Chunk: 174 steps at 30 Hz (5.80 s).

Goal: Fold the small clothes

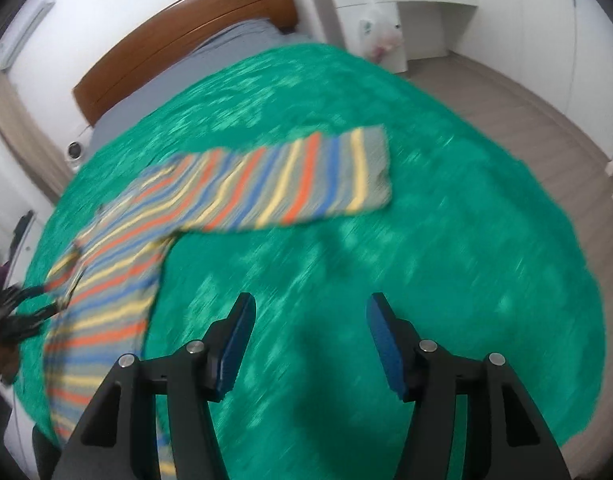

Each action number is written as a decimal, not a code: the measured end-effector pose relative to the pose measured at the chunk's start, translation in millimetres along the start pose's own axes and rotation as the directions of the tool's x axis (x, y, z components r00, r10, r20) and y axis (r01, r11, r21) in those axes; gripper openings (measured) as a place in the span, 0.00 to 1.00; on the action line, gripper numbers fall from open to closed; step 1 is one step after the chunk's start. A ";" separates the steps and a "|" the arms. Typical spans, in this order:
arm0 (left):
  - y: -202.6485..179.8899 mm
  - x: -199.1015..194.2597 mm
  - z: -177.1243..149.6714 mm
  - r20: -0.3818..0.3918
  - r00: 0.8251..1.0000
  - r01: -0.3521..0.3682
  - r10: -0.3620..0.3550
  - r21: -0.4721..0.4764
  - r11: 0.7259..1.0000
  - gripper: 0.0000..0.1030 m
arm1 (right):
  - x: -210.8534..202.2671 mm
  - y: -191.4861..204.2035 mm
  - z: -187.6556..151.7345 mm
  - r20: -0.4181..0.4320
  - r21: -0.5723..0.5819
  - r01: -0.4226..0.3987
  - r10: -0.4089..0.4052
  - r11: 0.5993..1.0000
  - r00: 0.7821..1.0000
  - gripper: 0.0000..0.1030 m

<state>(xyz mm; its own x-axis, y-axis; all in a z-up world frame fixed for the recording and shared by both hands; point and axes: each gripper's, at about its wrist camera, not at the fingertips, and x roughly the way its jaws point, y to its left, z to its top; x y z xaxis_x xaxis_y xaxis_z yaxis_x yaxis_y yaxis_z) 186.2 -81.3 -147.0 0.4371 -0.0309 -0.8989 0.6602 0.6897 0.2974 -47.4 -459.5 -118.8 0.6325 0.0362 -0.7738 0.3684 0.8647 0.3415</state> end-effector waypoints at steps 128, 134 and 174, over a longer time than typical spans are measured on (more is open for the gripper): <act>106.0 -10.7 -230.9 0.128 0.945 -0.104 0.302 -0.757 0.645 1.00 | 64.5 27.1 -56.4 0.197 -0.091 0.238 -0.217 0.967 0.956 0.97; 105.8 -10.7 -230.9 0.128 0.944 -0.104 0.302 -0.757 0.645 1.00 | 64.7 27.4 -56.6 0.198 -0.091 0.238 -0.217 0.967 0.956 0.97; 105.4 -10.4 -231.3 0.129 0.943 -0.107 0.306 -0.755 0.647 1.00 | 65.6 26.1 -56.4 0.202 -0.095 0.245 -0.222 0.965 0.954 0.97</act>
<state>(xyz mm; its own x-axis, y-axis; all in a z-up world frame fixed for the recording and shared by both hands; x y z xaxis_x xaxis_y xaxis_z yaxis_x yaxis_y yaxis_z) 110.0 159.0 -180.8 0.6931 0.0887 -0.7154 -0.0811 0.9957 0.0449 -34.7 -406.3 -190.7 0.6588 -0.2586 -0.7064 0.4454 0.8909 0.0892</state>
